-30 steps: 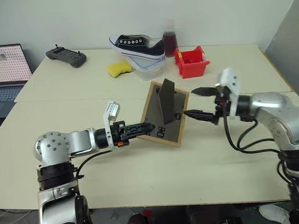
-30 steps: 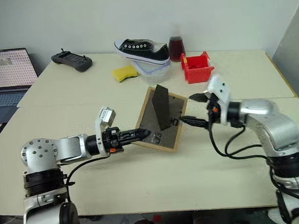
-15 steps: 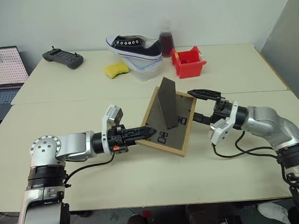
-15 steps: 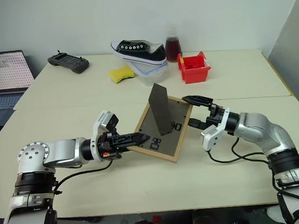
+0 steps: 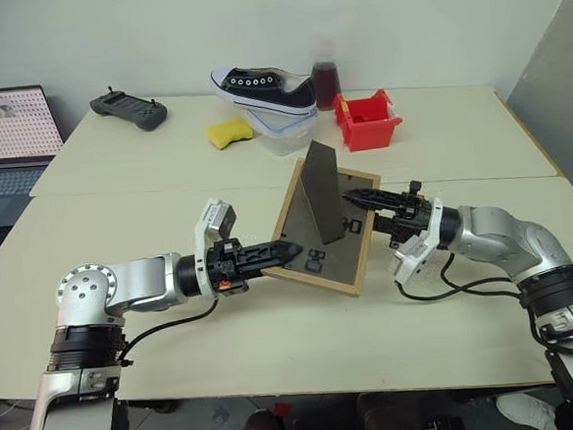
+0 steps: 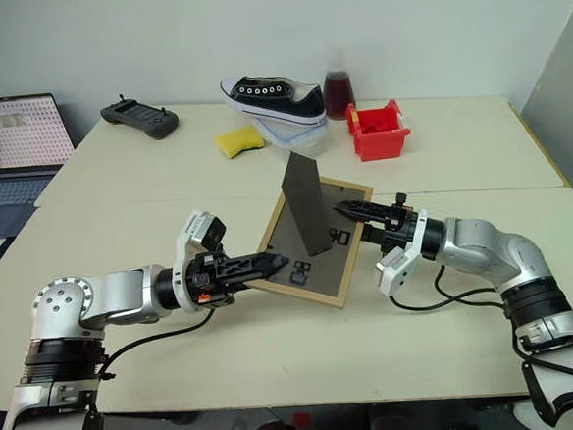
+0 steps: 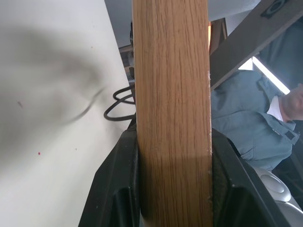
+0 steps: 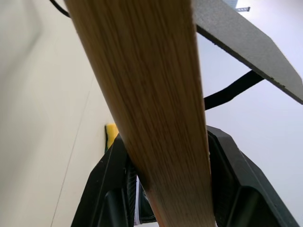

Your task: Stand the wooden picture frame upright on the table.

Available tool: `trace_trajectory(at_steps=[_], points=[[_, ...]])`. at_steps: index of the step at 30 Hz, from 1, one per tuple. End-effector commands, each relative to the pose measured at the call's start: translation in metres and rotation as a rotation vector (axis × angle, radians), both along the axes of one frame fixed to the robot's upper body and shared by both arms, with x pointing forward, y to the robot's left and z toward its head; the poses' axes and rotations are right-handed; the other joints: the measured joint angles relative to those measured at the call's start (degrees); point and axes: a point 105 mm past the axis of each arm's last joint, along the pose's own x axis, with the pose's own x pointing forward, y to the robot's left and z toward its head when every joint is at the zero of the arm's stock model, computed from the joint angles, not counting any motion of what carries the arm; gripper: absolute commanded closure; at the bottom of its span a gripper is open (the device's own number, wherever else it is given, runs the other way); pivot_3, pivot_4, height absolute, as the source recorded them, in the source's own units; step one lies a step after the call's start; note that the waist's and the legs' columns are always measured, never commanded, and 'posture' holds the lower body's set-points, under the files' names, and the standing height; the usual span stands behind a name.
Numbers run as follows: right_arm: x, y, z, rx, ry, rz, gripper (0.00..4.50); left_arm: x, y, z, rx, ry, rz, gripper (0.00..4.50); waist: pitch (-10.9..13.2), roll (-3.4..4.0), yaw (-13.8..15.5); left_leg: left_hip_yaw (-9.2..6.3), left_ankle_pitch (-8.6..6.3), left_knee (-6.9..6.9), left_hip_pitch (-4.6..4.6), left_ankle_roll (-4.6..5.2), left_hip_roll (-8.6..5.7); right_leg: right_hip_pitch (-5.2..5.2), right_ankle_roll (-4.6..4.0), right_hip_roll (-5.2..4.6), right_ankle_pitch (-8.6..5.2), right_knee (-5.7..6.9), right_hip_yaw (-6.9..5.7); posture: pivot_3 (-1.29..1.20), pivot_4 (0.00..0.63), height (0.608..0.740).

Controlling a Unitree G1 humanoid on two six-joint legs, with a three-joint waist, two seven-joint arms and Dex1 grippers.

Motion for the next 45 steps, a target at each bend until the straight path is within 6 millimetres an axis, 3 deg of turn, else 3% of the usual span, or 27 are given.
trace_trajectory(at_steps=[1,2,5,9,13,15,20,23,26,29,33,35,42,45], points=[[-0.006,0.001,0.021,0.071,-0.061,0.032,2.94,-0.005,-0.004,0.007,0.014,-0.057,-0.013,3.21,0.0,0.0,-0.01,0.0,0.0,0.0,0.0,0.0,0.0,0.0,0.0,0.0,0.0,0.01,0.0,0.0,0.15,0.74],[-0.005,0.0,0.022,0.071,-0.062,0.03,2.94,-0.006,-0.004,0.007,0.022,-0.063,-0.007,2.51,0.0,0.0,-0.01,-0.01,0.0,0.0,0.0,0.0,0.0,0.0,0.0,0.0,0.0,0.01,-0.01,0.0,0.15,0.74],[-0.004,-0.001,0.024,0.086,-0.035,0.025,3.16,-0.003,0.001,0.003,0.071,-0.066,0.053,2.01,0.0,0.0,-0.02,0.01,0.0,0.0,-0.01,0.0,0.0,0.0,0.0,0.0,0.0,0.0,0.0,0.0,0.15,0.74],[-0.003,-0.004,0.022,0.127,0.085,0.036,3.17,0.013,0.023,0.01,0.075,-0.075,0.182,1.21,0.0,0.0,-0.04,-0.01,0.0,0.0,0.0,0.01,0.02,0.0,0.0,0.0,0.0,0.03,-0.01,0.0,0.15,0.74],[0.008,-0.001,0.013,0.193,0.36,0.003,3.17,0.019,0.049,0.02,0.165,-0.183,0.348,0.42,0.0,0.0,-0.28,-0.01,-0.01,-0.01,0.0,0.03,0.07,0.02,-0.01,0.0,0.0,0.01,-0.02,0.0,0.15,0.74],[0.015,0.004,0.015,0.275,0.541,0.005,3.18,0.019,0.056,0.021,0.295,-0.309,0.416,0.08,0.0,0.0,-0.44,-0.03,-0.01,-0.02,0.01,0.02,0.08,0.02,-0.02,0.0,0.0,0.01,-0.03,0.0,0.15,0.74],[0.03,0.018,0.003,0.471,1.178,0.029,3.19,0.01,0.057,0.033,0.575,-0.684,0.504,0.0,0.01,0.01,-0.07,-0.07,0.0,-0.03,-0.01,0.0,0.13,0.04,-0.04,-0.01,0.0,0.01,-0.07,0.0,0.15,0.74],[0.037,0.029,-0.013,0.598,1.604,0.065,3.19,0.005,0.053,0.023,0.724,-0.877,0.486,0.0,0.02,0.04,0.17,-0.01,0.0,-0.05,-0.02,-0.01,0.11,0.04,-0.04,-0.01,0.0,-0.05,-0.05,0.0,0.15,0.74],[0.041,0.037,-0.032,0.66,1.823,0.084,3.19,0.009,0.054,0.017,0.741,-0.944,0.542,0.0,0.04,0.07,0.34,0.07,-0.02,-0.07,0.02,0.04,0.07,0.04,-0.05,0.0,0.0,-0.05,-0.02,0.0,0.15,0.74],[0.048,0.041,-0.062,0.664,1.844,-0.004,3.19,0.008,0.051,0.007,0.747,-0.965,0.534,0.0,0.04,0.06,0.36,0.06,-0.14,-0.07,-0.04,0.24,0.08,-0.01,-0.05,0.06,0.0,-0.11,-0.02,0.0,0.15,0.74],[0.046,0.038,-0.077,0.671,1.857,-0.035,3.19,0.01,0.056,-0.005,0.757,-0.941,0.536,0.0,0.04,0.06,0.37,0.1,-0.16,-0.1,-0.07,0.27,0.09,-0.02,-0.04,0.06,0.0,-0.2,0.0,0.0,0.15,0.74],[0.042,0.035,-0.078,0.66,1.834,-0.039,2.5,0.011,0.062,-0.012,0.772,-0.924,0.535,0.0,0.03,0.06,0.36,0.08,-0.16,-0.1,-0.06,0.27,0.1,-0.02,-0.04,0.06,0.0,-0.19,-0.01,0.0,0.15,0.74],[0.023,0.017,-0.082,0.586,1.755,-0.098,0.96,0.027,0.065,-0.011,0.744,-0.915,0.543,0.0,0.03,0.06,0.69,0.06,-0.16,-0.09,-0.08,0.28,0.09,0.0,-0.03,0.06,0.0,-0.18,-0.04,0.0,0.15,0.74],[0.017,-0.008,-0.083,0.557,1.659,-0.215,0.29,0.036,0.071,-0.006,0.756,-0.916,0.538,0.0,0.03,0.06,0.85,0.05,-0.16,-0.09,-0.07,0.28,0.09,0.01,-0.03,0.09,0.0,-0.18,-0.05,0.0,0.15,0.74]])
